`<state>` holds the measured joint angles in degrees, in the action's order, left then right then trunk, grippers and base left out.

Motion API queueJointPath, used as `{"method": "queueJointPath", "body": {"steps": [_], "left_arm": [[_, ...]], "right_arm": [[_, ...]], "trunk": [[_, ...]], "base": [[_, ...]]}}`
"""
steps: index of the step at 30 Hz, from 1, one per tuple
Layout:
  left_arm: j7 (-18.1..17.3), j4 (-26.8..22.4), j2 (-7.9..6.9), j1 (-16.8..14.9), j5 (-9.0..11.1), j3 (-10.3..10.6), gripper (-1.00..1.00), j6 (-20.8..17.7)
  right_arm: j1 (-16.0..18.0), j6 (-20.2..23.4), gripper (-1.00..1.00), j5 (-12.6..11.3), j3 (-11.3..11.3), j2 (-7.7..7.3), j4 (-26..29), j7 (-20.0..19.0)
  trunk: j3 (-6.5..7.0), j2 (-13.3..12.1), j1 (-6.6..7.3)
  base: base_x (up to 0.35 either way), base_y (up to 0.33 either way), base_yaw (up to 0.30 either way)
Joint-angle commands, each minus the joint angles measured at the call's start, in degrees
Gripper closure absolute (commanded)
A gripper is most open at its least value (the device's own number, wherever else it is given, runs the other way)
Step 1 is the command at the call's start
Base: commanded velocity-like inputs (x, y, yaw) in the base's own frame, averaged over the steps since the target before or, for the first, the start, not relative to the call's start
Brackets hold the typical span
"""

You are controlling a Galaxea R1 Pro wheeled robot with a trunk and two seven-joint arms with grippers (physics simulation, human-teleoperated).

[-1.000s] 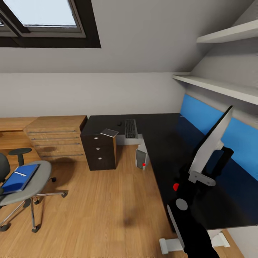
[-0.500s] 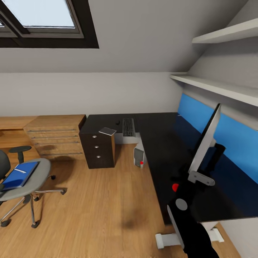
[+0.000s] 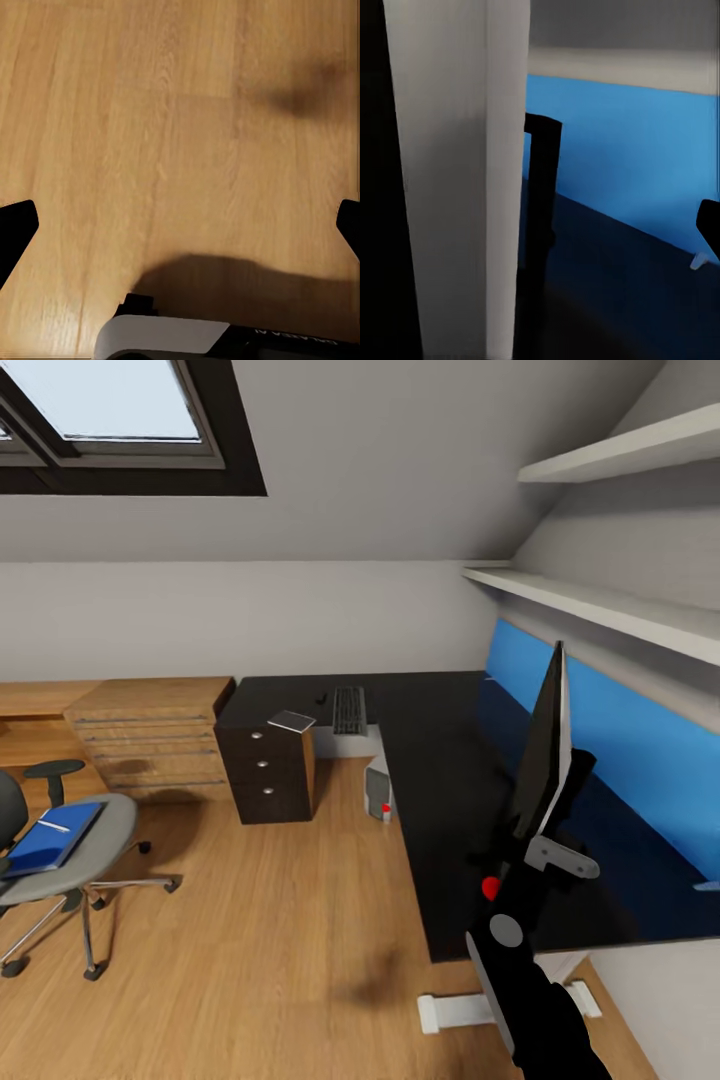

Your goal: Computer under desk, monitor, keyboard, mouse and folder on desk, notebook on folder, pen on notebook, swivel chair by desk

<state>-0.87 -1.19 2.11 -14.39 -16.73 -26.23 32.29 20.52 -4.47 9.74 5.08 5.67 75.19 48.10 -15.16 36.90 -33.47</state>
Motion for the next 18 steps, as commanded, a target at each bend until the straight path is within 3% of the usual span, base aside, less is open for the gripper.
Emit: {"method": "queueJointPath", "body": {"steps": [1, 18], "left_arm": [[-0.09, 0.0, 0.0, -0.02, -0.41, -0.49, -1.0, 0.12], [-0.09, 0.02, 0.0, -0.02, -0.41, -0.49, -1.0, 0.05]], "right_arm": [[0.05, -0.18, -1.0, 0.1, 0.02, 0.02, -0.04, 0.24], [0.05, -0.18, -1.0, 0.1, 0.11, 0.04, -0.04, 0.32]], "trunk": [[-0.08, 0.07, -0.01], [-0.08, 0.07, -0.01]], "base": [[-0.046, -0.053, 0.0], [-0.079, -0.08, 0.0]]}}
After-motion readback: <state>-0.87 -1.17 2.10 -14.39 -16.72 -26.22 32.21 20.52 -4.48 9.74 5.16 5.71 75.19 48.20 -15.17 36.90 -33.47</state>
